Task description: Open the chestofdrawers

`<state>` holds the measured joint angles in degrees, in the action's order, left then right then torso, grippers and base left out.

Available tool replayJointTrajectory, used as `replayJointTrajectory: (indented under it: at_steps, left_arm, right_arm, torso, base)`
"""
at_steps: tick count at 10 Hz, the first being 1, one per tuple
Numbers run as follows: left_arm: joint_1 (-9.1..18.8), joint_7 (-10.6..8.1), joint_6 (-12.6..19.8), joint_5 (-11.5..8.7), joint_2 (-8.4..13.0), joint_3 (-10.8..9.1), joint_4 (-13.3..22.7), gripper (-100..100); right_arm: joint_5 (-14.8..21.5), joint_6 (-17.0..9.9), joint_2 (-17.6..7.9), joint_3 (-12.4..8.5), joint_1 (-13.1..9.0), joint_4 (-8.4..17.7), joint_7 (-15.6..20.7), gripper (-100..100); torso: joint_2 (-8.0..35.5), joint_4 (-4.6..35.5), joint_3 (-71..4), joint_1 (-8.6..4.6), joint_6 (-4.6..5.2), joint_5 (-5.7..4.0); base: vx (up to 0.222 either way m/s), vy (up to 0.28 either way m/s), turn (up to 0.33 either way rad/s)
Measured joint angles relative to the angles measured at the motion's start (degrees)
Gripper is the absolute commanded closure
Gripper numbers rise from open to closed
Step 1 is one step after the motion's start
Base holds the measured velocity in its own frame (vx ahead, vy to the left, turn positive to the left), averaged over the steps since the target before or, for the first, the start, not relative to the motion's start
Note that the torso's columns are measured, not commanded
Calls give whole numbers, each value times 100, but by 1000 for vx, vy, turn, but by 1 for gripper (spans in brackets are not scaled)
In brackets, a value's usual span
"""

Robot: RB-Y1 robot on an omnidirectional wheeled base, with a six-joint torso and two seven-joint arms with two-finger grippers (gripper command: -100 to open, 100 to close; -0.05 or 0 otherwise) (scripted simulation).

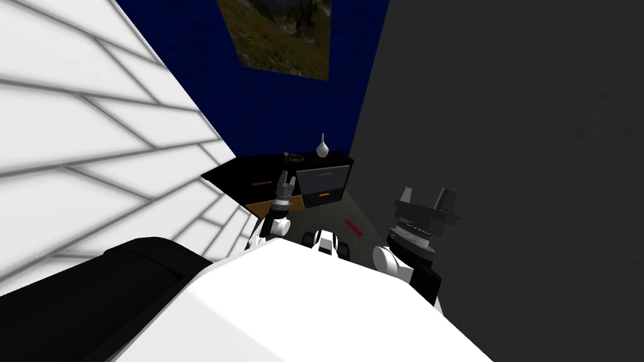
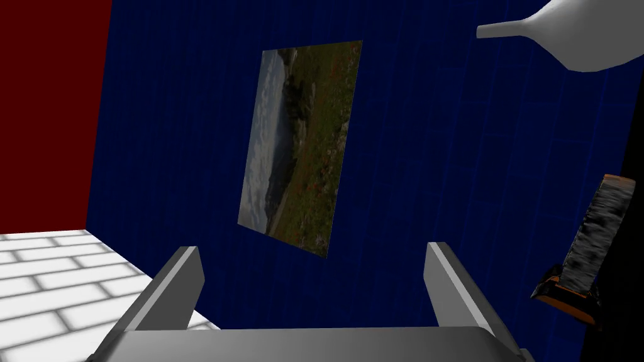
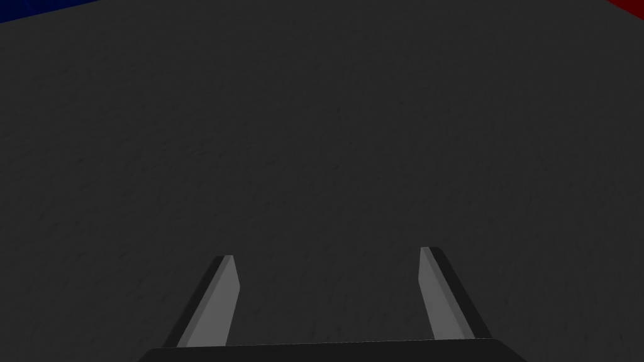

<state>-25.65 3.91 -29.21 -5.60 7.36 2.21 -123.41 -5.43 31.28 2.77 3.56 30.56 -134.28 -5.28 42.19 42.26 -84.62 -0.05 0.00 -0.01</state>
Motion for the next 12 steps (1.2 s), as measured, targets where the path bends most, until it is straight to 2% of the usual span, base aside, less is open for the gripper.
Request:
replayJointTrajectory:
  at_steps: [4,9,12]
  left_arm:
    - [126,-63,122,-82,138,-127,497,-100]
    - [382,-156,272,-201,161,-328,1192,-100]
    - [569,-198,373,-271,130,-448,1730,-100]
  right_arm:
    - [0,0,0,0,0,0,0,0]
    - [0,0,0,0,0,0,0,0]
    - [0,0,0,0,0,0,0,0]
  torso:
    - [6,1,4,12,0,4]
    - [9,3,5,16,0,4]
    - [1,0,0,-12,1,-3]
  base:
    - [138,-71,55]
    - [135,-80,52]
    - [179,-118,65]
